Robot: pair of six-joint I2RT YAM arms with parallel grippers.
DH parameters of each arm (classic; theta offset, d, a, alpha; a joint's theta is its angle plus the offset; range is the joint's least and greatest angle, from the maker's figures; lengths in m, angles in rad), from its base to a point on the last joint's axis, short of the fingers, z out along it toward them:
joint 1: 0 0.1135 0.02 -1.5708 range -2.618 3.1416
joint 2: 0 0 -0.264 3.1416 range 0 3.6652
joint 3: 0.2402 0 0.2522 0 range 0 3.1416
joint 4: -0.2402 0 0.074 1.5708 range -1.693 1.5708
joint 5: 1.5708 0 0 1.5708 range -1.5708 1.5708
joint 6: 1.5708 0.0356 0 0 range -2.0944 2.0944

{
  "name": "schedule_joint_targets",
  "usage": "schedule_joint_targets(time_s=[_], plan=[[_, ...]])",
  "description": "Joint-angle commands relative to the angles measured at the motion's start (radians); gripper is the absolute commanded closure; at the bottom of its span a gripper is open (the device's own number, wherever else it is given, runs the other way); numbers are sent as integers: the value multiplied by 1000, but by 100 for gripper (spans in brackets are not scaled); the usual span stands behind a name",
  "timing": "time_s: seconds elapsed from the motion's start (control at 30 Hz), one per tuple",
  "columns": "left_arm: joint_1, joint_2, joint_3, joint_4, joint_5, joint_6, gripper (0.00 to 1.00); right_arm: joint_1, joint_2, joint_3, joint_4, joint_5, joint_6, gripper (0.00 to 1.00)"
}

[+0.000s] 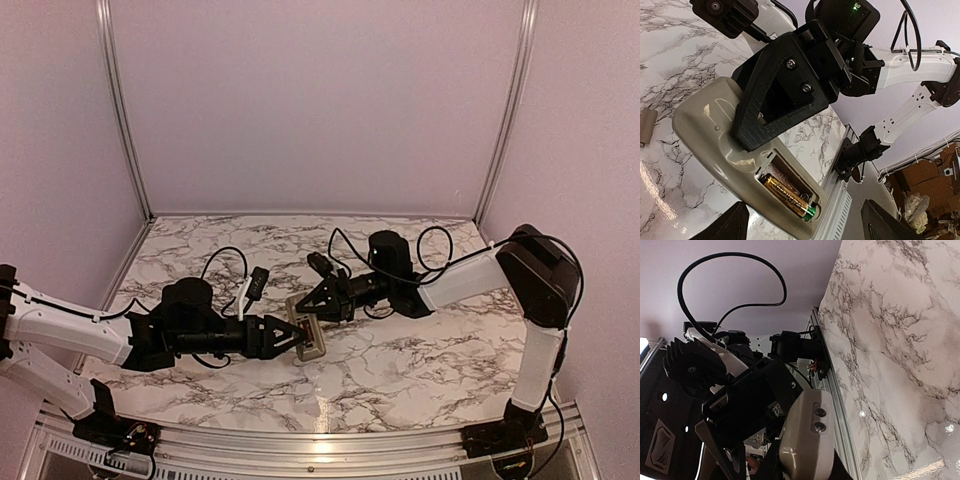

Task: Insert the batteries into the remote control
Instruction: Load the battery into the battery compartment.

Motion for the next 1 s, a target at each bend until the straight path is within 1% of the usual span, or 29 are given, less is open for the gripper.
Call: schedule_joint_targets(time_s=[0.0,0.13,0.27,0.4,0.77,0.87,0.97], plan=[[12,35,2,81,27,-14,20,13,-20,-12,143,-20,83,100],[20,46,-16,120,34,-32,22,14,-21,-17,164,-22,97,100],[31,51,-21,123,33,-43,25,15,-24,-22,171,-21,99,100],[33,59,-22,140,43,-45,32,15,-23,-23,176,-20,104,100],[33,65,-19,159,94,-8,32,16,-12,-38,261,-29,170,100],[33,73,-19,165,105,-1,34,17,0,-47,326,-34,221,100],[33,77,-20,174,113,-1,37,18,9,-53,356,-34,245,100]])
